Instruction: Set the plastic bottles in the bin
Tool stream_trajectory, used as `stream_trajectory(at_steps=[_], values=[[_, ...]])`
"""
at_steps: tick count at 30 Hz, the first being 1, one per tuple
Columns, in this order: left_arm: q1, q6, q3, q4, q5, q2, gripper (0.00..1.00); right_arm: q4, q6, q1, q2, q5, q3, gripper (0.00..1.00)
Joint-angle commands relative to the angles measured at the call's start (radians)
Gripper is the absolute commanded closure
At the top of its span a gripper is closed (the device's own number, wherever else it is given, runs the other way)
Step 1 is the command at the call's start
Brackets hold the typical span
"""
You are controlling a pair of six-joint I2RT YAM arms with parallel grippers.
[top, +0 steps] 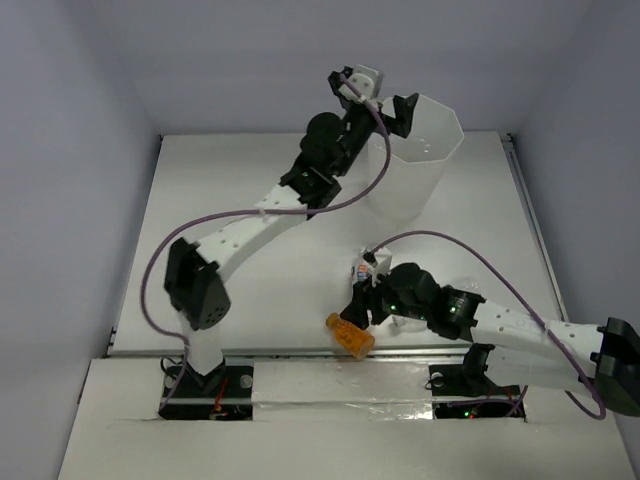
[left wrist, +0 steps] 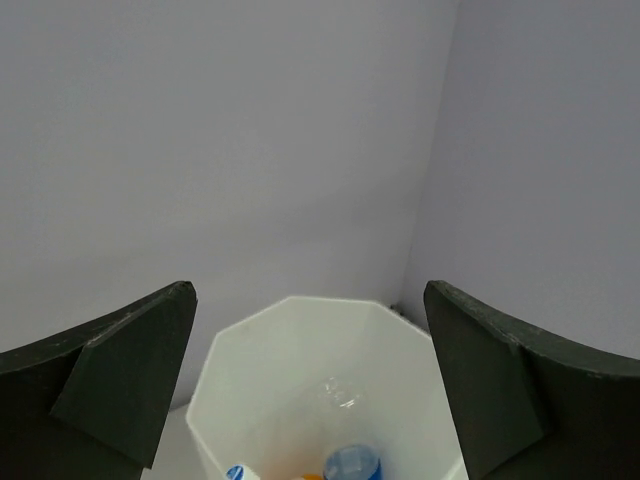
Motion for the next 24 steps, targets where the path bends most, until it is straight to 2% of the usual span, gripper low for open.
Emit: stream_trajectory(at_steps=[1, 4, 5, 7, 9, 12, 13, 16, 21, 24], values=[[0.002, -0.003, -0.121, 0.095, -0.079, -0.262, 0.02, -0.035, 0.006, 0.068, 0.05, 0.058, 0.085, 0.4], [-0.007, -0.106, -0.329, 0.047, -0.117, -0.481, 0.04, -0.106, 0.026, 0.134, 0.113, 0.115, 0.143, 0.37], [-0.007, -0.187, -0.386, 0.01, -0.129, -0.528, 0.05, -0.156, 0.038, 0.175, 0.129, 0.13, 0.176, 0.37], [-0.007, -0.256, -0.562, -0.019, -0.135, -0.621, 0.09, -0.209, 0.06, 0.221, 0.153, 0.207, 0.206, 0.33], [-0.033, -0.335, -0.757, -0.021, -0.152, -0.75, 0.15, -0.271, 0.095, 0.263, 0.184, 0.269, 0.241, 0.31], [-0.045, -0.416, -0.929, -0.099, -0.188, -0.873, 0.3, -0.318, 0.129, 0.281, 0.225, 0.311, 0.267, 0.28], [-0.045, -0.43, -0.962, -0.123, -0.191, -0.899, 0.41, -0.328, 0.137, 0.295, 0.238, 0.322, 0.275, 0.28], [-0.054, -0.467, -1.067, -0.221, -0.211, -1.0, 0.5, -0.382, 0.184, 0.318, 0.279, 0.374, 0.298, 0.25], [-0.054, -0.494, -1.195, -0.312, -0.215, -1.112, 0.5, -0.442, 0.229, 0.327, 0.336, 0.461, 0.33, 0.24], [-0.063, -0.505, -1.239, -0.324, -0.212, -1.16, 0.5, -0.451, 0.233, 0.327, 0.365, 0.463, 0.349, 0.24]])
